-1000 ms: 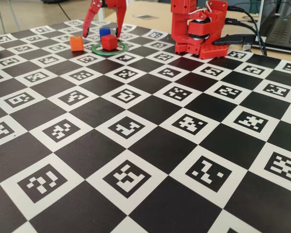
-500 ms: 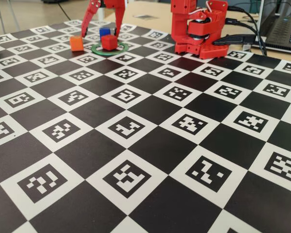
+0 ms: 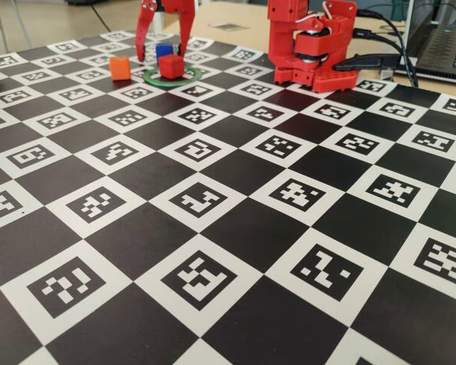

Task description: Grab the red cube then put it in the green circle then put the blue cube on top and finally the orange cube on top

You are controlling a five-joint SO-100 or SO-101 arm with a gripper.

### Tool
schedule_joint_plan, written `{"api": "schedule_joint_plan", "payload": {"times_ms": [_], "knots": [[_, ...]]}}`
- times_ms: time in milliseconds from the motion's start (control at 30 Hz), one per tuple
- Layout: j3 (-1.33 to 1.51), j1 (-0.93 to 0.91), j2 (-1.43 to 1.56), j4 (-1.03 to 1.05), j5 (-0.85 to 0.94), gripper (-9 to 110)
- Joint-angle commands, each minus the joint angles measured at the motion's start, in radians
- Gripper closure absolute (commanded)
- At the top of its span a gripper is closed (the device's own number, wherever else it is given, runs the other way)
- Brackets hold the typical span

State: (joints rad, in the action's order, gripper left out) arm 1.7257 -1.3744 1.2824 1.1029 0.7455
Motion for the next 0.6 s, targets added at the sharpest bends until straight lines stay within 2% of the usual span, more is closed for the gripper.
{"api": "schedule_joint_plan", "payload": {"times_ms": [0,133,567], "knots": [[-0.057,0.012,0.028,-0.006,-0.009,89],[-0.057,0.012,0.028,-0.008,-0.008,94],[-0.054,0.012,0.031,-0.006,-0.008,96]]}}
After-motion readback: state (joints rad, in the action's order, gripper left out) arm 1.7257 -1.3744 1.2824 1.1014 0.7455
